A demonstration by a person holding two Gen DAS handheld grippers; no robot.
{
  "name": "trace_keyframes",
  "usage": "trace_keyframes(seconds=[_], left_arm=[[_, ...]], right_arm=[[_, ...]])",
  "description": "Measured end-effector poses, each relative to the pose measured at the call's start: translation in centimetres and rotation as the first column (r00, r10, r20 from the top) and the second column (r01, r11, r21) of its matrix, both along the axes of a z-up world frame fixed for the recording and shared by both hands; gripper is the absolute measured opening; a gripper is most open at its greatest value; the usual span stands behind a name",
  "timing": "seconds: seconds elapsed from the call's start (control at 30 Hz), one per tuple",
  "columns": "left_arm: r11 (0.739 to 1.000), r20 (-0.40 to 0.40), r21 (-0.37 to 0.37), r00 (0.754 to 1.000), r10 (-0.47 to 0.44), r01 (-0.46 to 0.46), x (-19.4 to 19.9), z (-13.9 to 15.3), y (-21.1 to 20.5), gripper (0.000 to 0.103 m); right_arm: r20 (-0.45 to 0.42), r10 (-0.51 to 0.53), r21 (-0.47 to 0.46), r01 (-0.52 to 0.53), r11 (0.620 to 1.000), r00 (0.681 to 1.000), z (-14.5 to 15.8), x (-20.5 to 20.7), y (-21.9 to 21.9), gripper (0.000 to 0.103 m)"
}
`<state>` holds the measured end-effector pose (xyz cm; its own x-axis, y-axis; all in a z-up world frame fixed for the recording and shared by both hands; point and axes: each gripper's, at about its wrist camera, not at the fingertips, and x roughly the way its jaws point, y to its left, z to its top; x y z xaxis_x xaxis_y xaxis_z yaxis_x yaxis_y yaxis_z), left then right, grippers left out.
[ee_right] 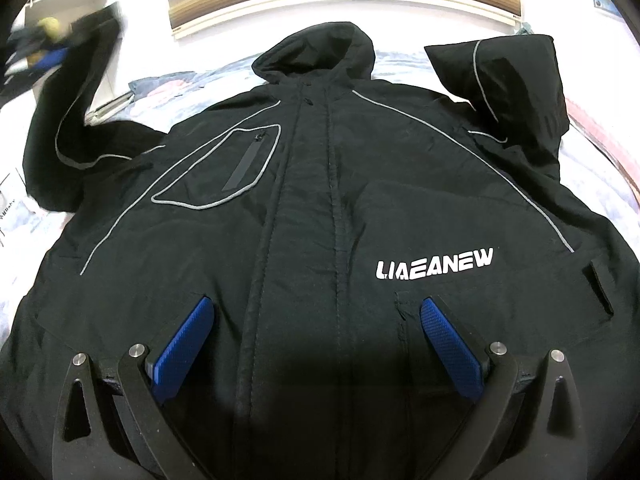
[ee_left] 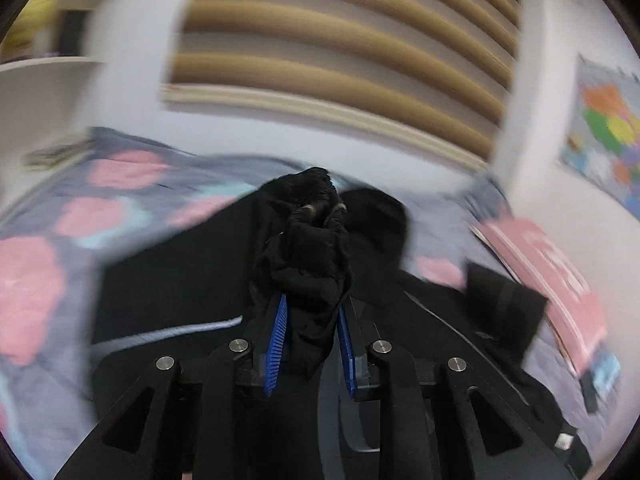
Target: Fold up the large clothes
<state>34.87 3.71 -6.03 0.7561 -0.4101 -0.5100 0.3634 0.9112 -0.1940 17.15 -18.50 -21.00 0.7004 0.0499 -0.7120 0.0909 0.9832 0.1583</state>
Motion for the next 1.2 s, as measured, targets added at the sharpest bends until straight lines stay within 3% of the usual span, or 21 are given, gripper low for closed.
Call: trace_keyframes(seconds=[0.13,0.2,0.3,0.37,0.43,0.47,0.57,0.63,0.7,0.8,0.93,1.0,1.1,1.2], left_arm=[[0.993,-0.118,0.040,0.987,-0.107,0.112,1.9,-5.2,-8.7,0.024],[0.983,-0.203,0.090,0.969,-0.138,0.159,3.1,-8.9,-12.7,0.024],[0.970,-0.338,0.115,0.927,-0.165,0.215,4.3,-14.3,-15.6,0.027],[0.964,-0.359,0.148,0.920,-0.157,0.222,4.5,-16.5,-16.1,0.028],[0.960,-0.336,0.156,0.927,-0.169,0.232,3.6,-16.4,-15.9,0.033],[0.959,-0.348,0.141,0.919,-0.186,0.247,3.5,-15.9,-15.9,0.042],[0.955,-0.356,0.064,0.900,-0.250,0.290,2.5,-13.4,-15.2,0.045],[0.948,-0.302,0.036,0.908,-0.292,0.316,1.0,-10.7,-13.9,0.048],[0.948,-0.255,0.039,0.920,-0.297,0.317,-0.6,-8.4,-12.3,0.059],[0.950,-0.177,0.037,0.937,-0.300,0.311,-2.4,-5.3,-8.9,0.060],[0.972,-0.132,0.050,0.967,-0.220,0.228,-2.2,-3.5,-4.4,0.061],[0.985,-0.124,0.051,0.980,-0.156,0.163,-1.9,-3.4,-2.3,0.061],[0.997,-0.147,0.025,0.987,-0.068,0.072,-0.8,-4.1,1.3,0.061],[1.000,-0.163,0.020,0.987,0.000,0.004,-0.2,-5.1,4.0,0.061]], right_arm=[[0.006,0.003,0.019,-0.003,1.000,1.000,0.1,-0.1,-0.2,0.103],[0.009,0.004,0.030,-0.004,1.000,1.000,0.2,-0.1,-0.3,0.103],[0.011,0.006,0.040,-0.006,0.999,1.000,0.2,-0.1,-0.4,0.103],[0.011,0.006,0.044,-0.007,0.999,1.000,0.2,-0.1,-0.4,0.103],[0.010,0.006,0.045,-0.007,0.999,1.000,0.2,-0.1,-0.5,0.103],[0.006,0.006,0.044,-0.007,0.999,1.000,0.1,-0.1,-0.4,0.103],[-0.028,0.005,0.044,-0.004,0.999,1.000,0.3,0.1,-0.5,0.103],[-0.073,0.016,0.056,-0.012,0.998,0.997,0.8,0.4,-0.8,0.103],[-0.129,0.032,0.082,-0.022,0.996,0.991,1.9,0.4,-1.2,0.103],[-0.181,0.062,0.106,-0.043,0.993,0.981,5.1,1.0,-1.9,0.103],[-0.171,0.105,0.137,-0.082,0.987,0.980,9.7,5.1,-2.6,0.103],[-0.160,0.115,0.097,-0.100,0.990,0.980,10.6,8.5,-2.4,0.103],[-0.131,0.123,0.039,-0.119,0.992,0.984,9.9,13.7,-1.7,0.103],[-0.161,0.119,0.078,-0.108,0.991,0.980,7.4,17.8,-1.4,0.098]])
